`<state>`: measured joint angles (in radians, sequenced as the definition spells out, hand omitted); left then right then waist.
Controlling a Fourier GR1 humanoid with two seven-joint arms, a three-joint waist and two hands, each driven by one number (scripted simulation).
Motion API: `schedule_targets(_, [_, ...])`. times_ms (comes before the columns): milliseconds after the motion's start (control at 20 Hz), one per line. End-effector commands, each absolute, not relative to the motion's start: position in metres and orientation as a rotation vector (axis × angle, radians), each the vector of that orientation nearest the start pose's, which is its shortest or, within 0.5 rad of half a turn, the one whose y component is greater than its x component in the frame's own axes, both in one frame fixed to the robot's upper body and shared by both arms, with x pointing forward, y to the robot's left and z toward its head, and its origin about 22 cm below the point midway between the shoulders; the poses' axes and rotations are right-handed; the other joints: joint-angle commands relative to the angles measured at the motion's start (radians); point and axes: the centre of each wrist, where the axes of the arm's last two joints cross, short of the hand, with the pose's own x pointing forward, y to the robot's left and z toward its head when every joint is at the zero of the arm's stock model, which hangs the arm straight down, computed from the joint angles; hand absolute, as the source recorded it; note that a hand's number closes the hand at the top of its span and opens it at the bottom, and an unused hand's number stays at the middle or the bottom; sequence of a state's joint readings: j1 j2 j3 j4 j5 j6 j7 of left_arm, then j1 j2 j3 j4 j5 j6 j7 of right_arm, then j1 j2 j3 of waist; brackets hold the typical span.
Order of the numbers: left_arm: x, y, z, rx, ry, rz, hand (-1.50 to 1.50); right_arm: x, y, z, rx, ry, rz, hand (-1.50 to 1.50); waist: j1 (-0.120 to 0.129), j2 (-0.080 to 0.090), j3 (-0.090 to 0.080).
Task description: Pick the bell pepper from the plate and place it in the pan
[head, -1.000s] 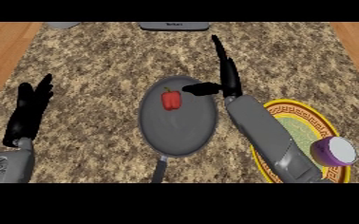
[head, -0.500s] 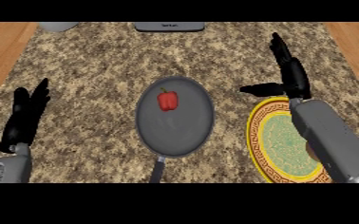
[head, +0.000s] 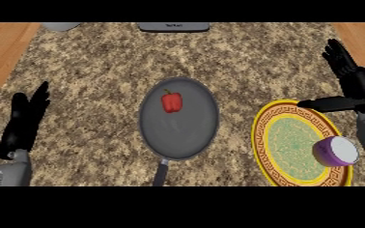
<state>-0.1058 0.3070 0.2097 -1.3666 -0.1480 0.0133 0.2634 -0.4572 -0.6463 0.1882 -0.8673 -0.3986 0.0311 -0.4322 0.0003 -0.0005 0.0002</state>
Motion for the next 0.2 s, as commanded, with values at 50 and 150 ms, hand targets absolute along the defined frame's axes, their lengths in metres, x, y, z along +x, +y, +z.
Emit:
schedule_targets(50, [0.261,0.341,0.0,0.492,-1.205,-0.093,0.0,0.303,-0.434,0.037,-0.216,-1.732,0.307,-1.5,-0.004,0.0,0.0])
schedule_targets(150, [0.251,0.359,0.018,0.497,-1.199,-0.094,0.0,0.309,-0.455,0.062,-0.232,-1.729,0.298,-1.5,0.004,0.0,0.0])
